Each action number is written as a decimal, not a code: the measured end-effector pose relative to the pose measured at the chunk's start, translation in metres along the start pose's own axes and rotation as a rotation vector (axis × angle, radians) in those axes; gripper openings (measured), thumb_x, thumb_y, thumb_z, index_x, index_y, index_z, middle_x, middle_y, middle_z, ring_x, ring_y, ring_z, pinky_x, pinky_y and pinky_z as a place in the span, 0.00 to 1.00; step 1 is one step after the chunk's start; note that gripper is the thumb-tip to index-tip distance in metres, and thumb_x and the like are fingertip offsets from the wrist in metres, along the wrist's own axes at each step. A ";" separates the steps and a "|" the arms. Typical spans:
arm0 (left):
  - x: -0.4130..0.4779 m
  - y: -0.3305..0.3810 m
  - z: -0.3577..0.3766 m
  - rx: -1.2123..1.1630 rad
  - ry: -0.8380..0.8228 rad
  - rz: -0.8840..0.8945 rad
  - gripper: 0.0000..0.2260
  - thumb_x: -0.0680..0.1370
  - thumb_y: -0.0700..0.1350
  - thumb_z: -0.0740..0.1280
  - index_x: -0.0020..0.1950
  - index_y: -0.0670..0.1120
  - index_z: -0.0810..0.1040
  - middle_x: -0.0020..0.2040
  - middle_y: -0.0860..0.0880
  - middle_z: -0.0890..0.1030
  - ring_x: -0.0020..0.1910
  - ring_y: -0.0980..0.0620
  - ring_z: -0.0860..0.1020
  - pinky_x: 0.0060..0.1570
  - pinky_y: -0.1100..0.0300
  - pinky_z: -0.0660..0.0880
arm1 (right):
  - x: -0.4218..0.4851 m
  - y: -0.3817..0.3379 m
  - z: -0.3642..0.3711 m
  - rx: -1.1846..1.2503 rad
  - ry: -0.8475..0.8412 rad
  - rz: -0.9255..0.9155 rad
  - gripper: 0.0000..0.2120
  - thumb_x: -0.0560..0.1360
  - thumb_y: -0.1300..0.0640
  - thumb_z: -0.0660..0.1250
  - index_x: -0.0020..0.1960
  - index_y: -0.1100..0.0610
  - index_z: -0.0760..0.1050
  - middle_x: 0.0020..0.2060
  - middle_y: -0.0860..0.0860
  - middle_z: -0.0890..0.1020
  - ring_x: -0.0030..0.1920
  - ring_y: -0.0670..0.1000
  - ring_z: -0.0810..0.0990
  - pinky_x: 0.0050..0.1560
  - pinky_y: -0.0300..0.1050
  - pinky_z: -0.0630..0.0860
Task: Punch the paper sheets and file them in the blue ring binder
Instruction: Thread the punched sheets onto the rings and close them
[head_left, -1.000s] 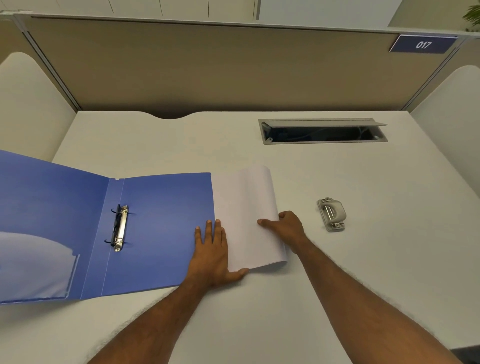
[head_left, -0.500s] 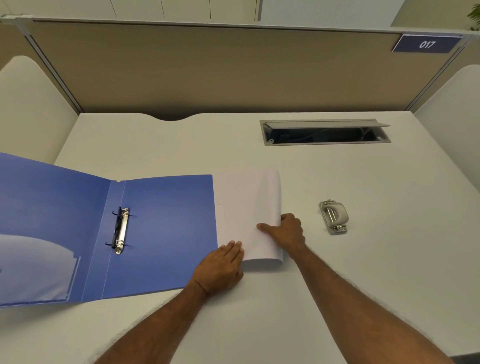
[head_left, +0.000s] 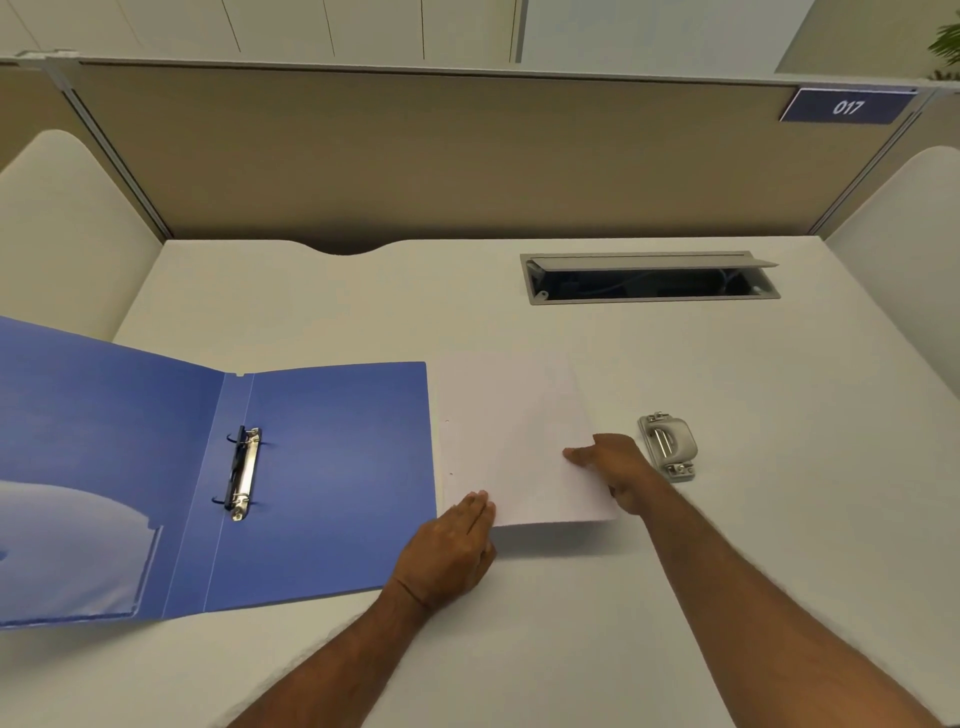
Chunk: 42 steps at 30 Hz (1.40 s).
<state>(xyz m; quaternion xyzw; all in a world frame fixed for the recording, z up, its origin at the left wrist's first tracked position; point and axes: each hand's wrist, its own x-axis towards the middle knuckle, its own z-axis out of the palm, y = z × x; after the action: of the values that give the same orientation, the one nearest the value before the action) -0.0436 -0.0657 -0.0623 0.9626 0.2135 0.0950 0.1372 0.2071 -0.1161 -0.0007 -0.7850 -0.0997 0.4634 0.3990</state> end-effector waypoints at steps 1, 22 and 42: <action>-0.001 -0.001 0.002 0.012 -0.006 -0.003 0.29 0.82 0.48 0.42 0.57 0.40 0.82 0.57 0.43 0.83 0.54 0.48 0.83 0.40 0.59 0.81 | 0.004 0.002 -0.001 -0.075 0.031 -0.041 0.11 0.66 0.64 0.74 0.48 0.62 0.80 0.52 0.61 0.84 0.44 0.56 0.82 0.46 0.48 0.80; 0.060 -0.066 -0.097 -1.169 0.375 -0.788 0.19 0.82 0.43 0.59 0.72 0.45 0.66 0.61 0.47 0.78 0.58 0.48 0.78 0.57 0.53 0.76 | -0.027 0.000 0.019 0.109 -0.085 -0.466 0.17 0.76 0.65 0.67 0.62 0.53 0.76 0.56 0.51 0.83 0.56 0.54 0.82 0.59 0.54 0.77; -0.030 -0.121 -0.128 -0.654 0.794 -0.700 0.07 0.81 0.42 0.60 0.52 0.44 0.78 0.42 0.48 0.80 0.39 0.53 0.78 0.40 0.61 0.77 | -0.059 -0.037 0.159 -0.068 -0.118 -0.701 0.16 0.78 0.51 0.63 0.65 0.53 0.71 0.52 0.44 0.80 0.50 0.43 0.80 0.48 0.34 0.80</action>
<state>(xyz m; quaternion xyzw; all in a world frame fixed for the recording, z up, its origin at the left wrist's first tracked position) -0.1479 0.0551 0.0175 0.6349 0.5109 0.4557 0.3581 0.0540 -0.0376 0.0242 -0.6877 -0.4012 0.3391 0.5011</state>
